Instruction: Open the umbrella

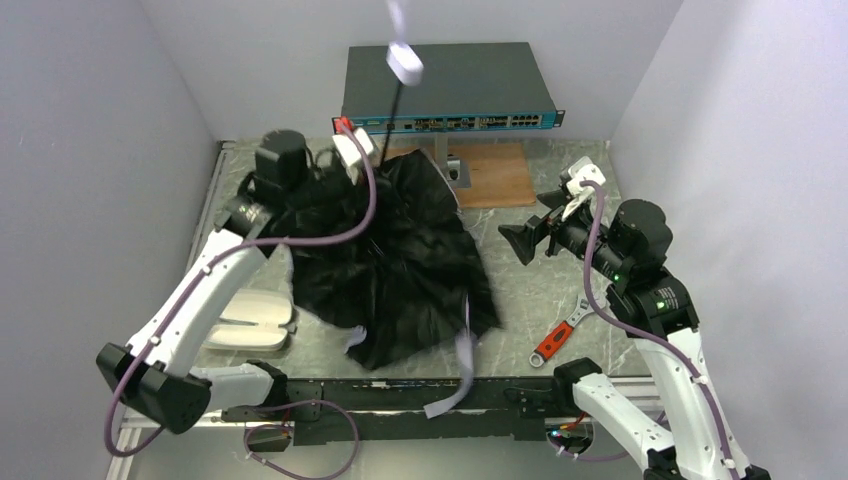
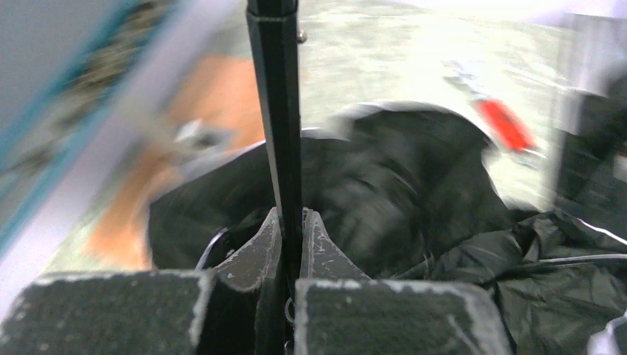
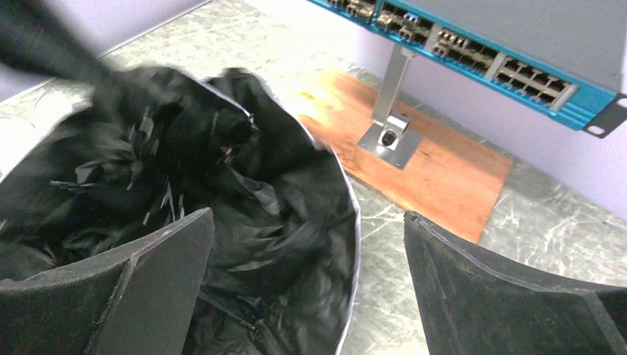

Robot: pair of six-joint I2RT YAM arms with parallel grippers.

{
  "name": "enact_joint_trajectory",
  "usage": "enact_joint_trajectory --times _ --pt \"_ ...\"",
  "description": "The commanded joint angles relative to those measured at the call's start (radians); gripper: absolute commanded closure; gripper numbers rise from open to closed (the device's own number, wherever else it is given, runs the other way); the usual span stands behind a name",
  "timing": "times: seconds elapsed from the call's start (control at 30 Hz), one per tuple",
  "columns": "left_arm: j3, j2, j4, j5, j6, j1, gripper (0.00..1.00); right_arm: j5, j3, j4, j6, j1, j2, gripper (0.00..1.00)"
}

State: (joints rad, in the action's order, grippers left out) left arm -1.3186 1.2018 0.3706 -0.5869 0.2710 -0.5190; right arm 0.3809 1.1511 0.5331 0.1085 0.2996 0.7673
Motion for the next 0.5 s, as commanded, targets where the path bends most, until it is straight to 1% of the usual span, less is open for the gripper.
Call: enact_joint_trajectory --times 0.0,0.07,0.2,0.3,0.4,0.47 --pt "-0.12 0.021 -0.116 -0.064 -0.109 0.014 1.0 0.085 -0.058 -0.054 -0.093 -0.004 -0.021 0.0" --pt "-0.101 0.009 -0.164 -0.099 -0.179 -0.031 1.0 0.108 -0.084 -0.111 -0.163 -0.003 -0.022 0.0" --pt "-0.113 0.015 -0.191 -0.163 -0.261 -0.013 1.0 0.179 -0.096 -0.159 -0.183 -0.004 0.013 0.0" --pt "-0.112 0.011 -0.223 -0.228 -0.339 0.001 1.0 0.351 -0.114 -0.226 -0.119 -0.002 0.033 0.03" --pt "-0.124 0.025 -0.26 -0.273 -0.406 0.002 1.0 0.367 -0.171 -0.378 -0.16 0.02 0.047 0.08" --pt "-0.133 0.04 -0.286 -0.284 -0.448 0.001 1.0 0.346 -0.177 -0.451 -0.151 0.075 0.078 0.09"
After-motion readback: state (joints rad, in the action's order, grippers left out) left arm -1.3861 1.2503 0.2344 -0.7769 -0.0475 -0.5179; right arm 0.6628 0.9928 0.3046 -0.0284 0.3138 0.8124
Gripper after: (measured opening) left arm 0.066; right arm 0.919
